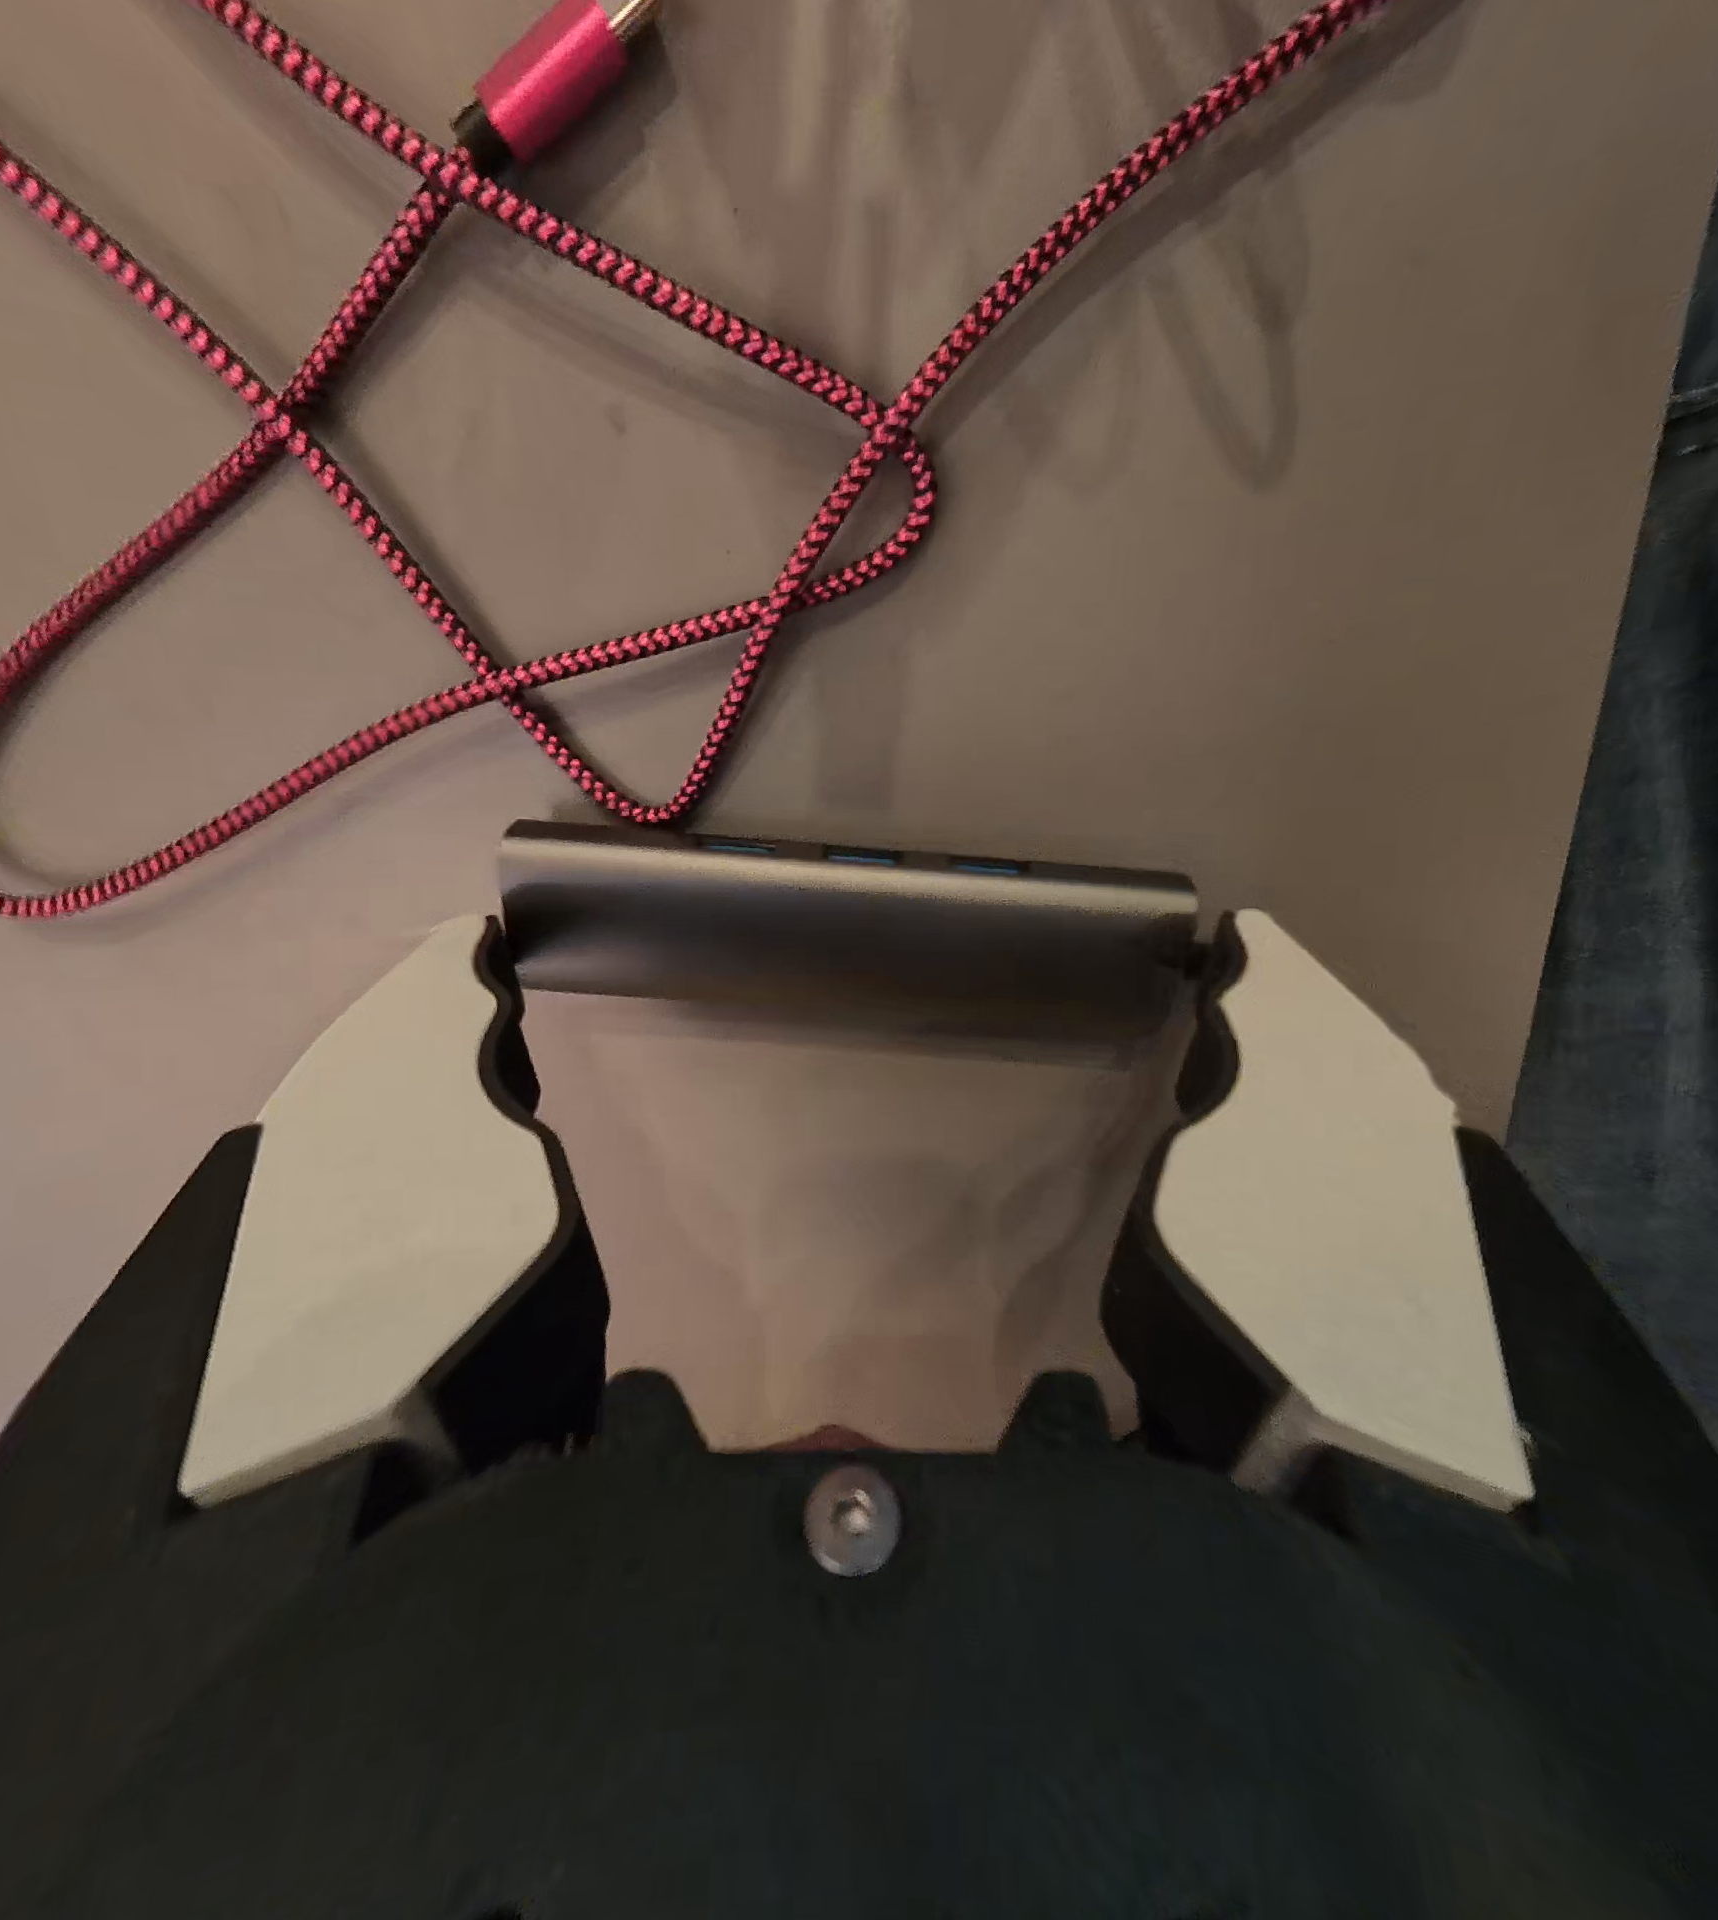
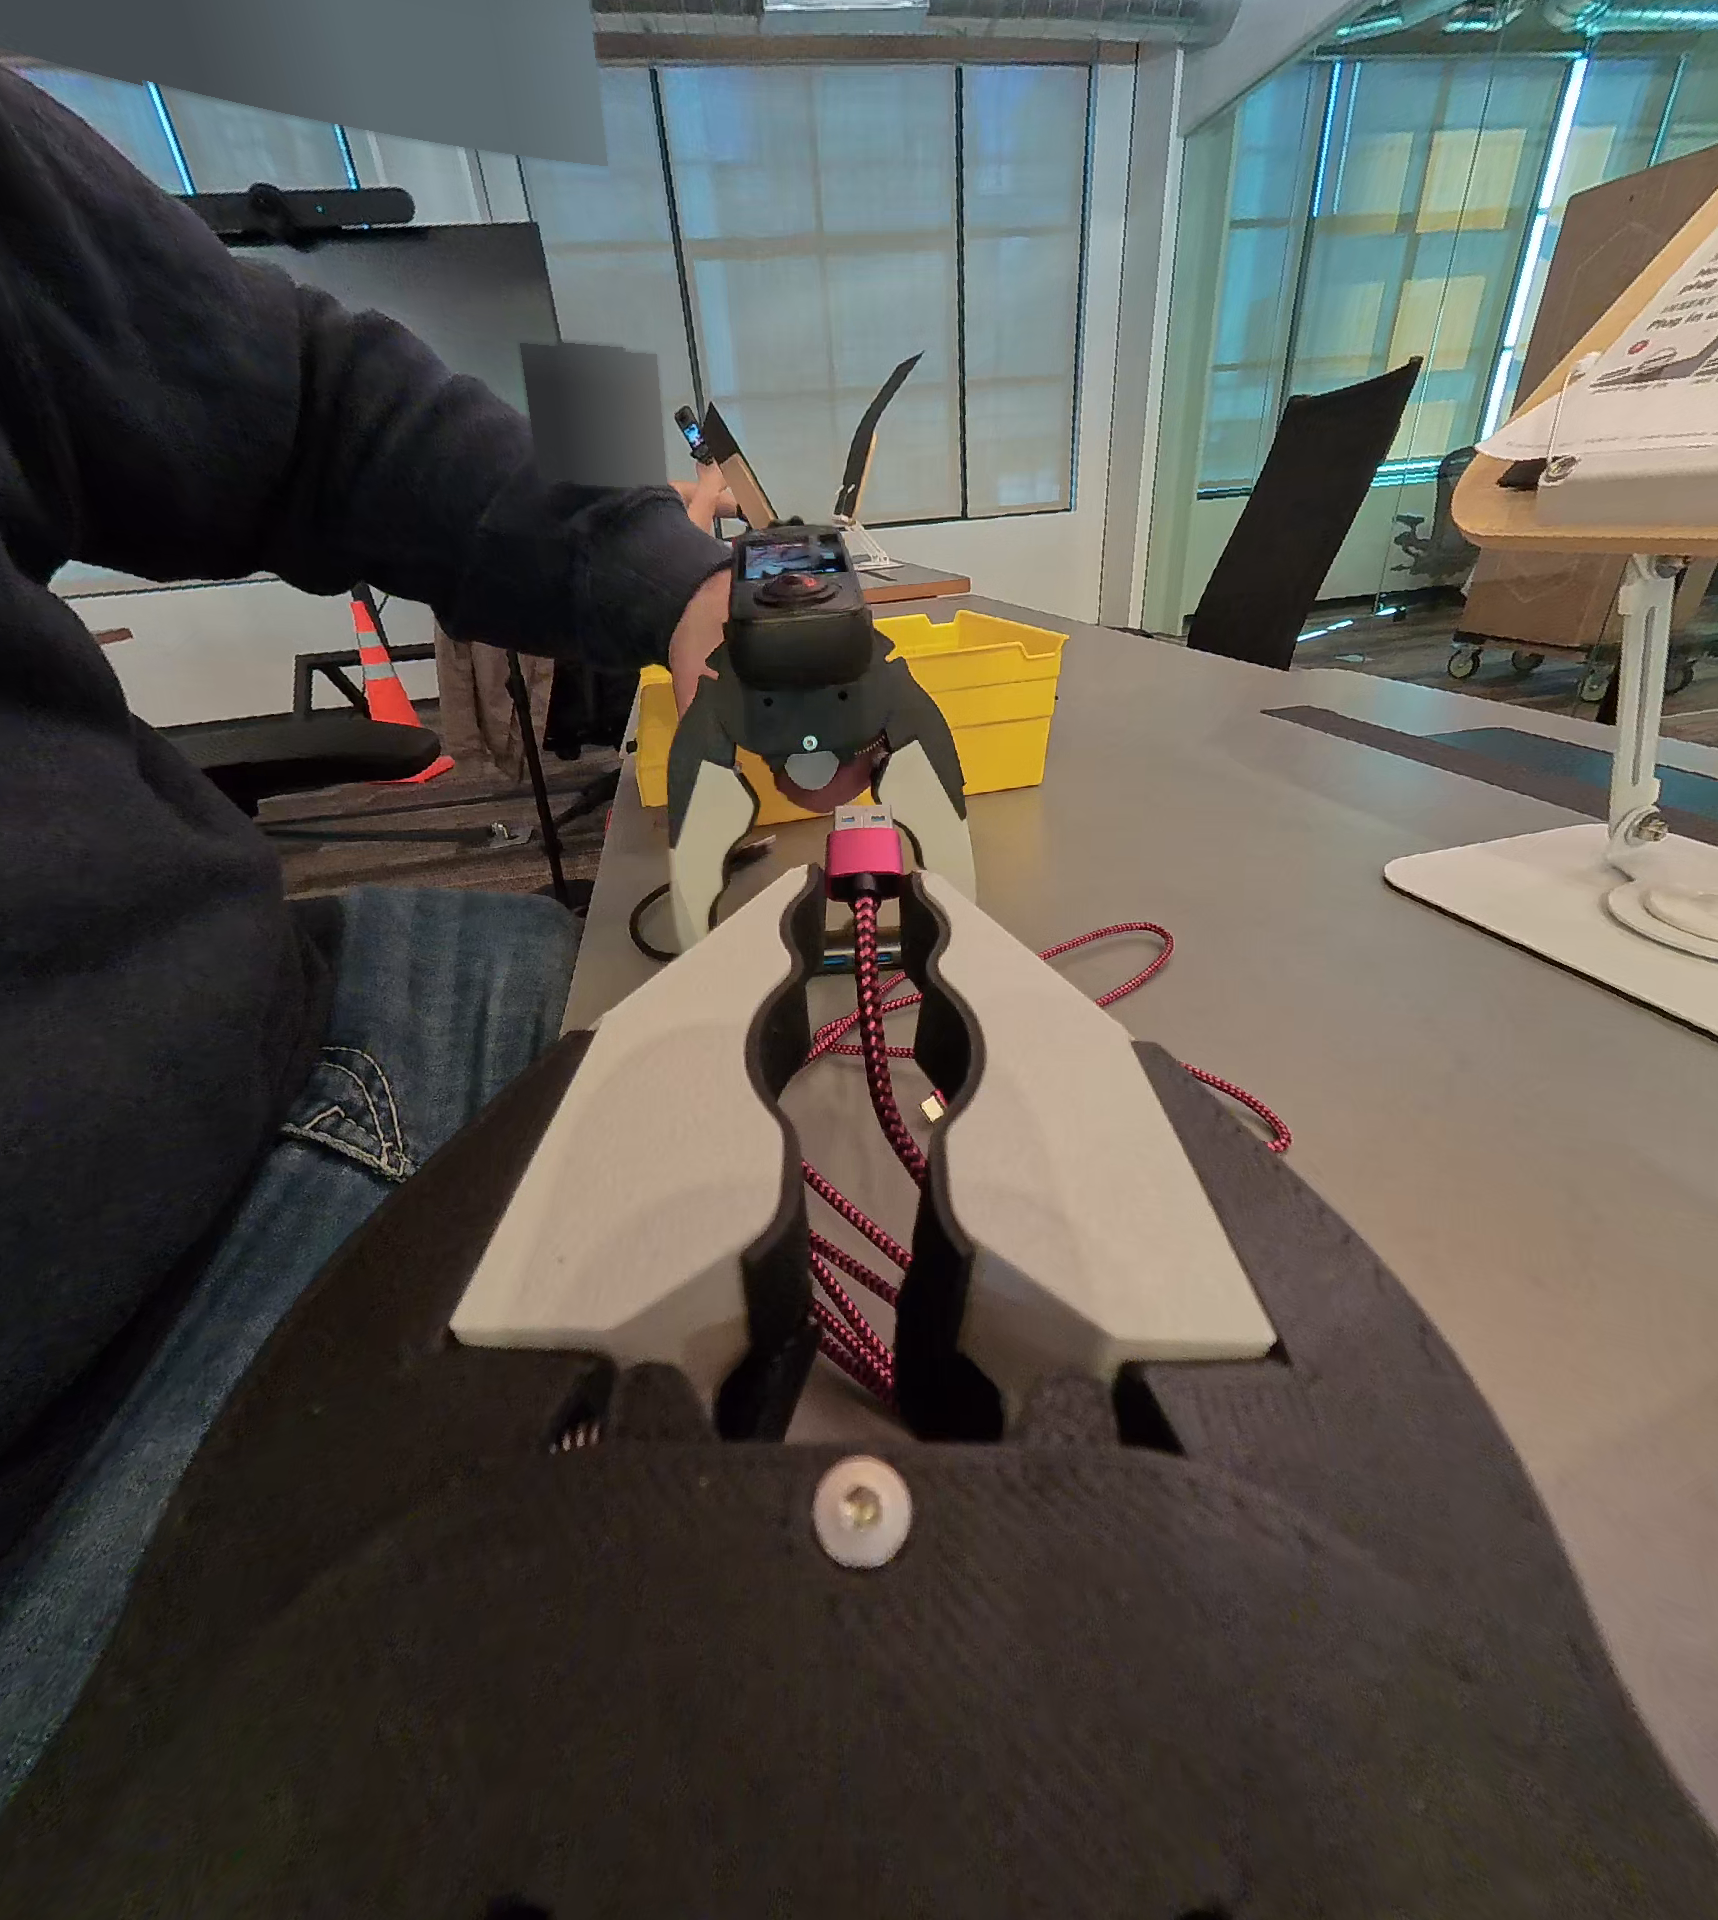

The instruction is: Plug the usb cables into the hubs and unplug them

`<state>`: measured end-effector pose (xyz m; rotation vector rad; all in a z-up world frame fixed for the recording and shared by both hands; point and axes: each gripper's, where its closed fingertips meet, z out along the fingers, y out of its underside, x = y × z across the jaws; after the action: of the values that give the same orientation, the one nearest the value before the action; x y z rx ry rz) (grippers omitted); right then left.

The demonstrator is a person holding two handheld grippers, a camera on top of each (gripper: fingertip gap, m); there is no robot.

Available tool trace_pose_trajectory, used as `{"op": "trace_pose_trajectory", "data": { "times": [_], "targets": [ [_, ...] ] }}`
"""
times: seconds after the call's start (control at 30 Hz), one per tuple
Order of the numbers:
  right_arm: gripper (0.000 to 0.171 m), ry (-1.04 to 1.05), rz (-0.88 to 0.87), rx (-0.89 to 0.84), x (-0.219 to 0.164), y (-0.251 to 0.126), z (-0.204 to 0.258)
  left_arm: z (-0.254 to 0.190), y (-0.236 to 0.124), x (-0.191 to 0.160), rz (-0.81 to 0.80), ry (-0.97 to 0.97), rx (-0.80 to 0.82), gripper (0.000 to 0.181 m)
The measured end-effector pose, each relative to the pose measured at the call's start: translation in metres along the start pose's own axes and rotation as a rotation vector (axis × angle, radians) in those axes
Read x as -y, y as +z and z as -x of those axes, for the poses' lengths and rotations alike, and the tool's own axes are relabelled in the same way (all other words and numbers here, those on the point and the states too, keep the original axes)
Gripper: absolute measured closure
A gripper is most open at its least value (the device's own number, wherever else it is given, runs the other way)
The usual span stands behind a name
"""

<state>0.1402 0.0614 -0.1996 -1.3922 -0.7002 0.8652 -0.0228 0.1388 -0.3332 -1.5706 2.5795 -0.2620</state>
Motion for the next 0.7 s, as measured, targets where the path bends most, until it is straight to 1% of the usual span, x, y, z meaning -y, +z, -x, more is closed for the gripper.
{"op": "trace_pose_trajectory", "data": {
  "times": [0.03, 0.2, 0.33, 0.53, 0.63, 0.7],
  "targets": [
    [0.159, -0.001, 0.001, 0.001, 0.0, 0.0003, 0.0002, 0.0001, 0.0003, 0.0002, 0.015, 0.016, 0.003, 0.061],
    [0.159, -0.004, -0.002, 0.0, 0.0006, -0.0005, 0.0009, 0.0017, 0.0006, 0.002, 0.023, 0.017, 0.012, 0.064],
    [0.159, -0.007, -0.001, 0.004, 0.0006, -0.0001, 0.0018, 0.0009, 0.0047, 0.0006, 0.045, 0.055, 0.03, 0.059],
    [0.159, -0.008, 0.007, 0.006, -0.0006, 0.001, 0.0022, 0.0004, 0.0053, 0.0012, 0.052, 0.073, 0.018, 0.059],
    [0.159, -0.007, 0.011, 0.006, -0.0013, 0.0014, 0.0022, 0.003, 0.0048, 0.0001, 0.055, 0.037, 0.023, 0.059],
    [0.159, -0.007, 0.013, 0.006, -0.0017, 0.0016, 0.002, 0.0076, 0.0045, 0.0011, 0.03, -0.023, 0.039, 0.059]
  ]
}}
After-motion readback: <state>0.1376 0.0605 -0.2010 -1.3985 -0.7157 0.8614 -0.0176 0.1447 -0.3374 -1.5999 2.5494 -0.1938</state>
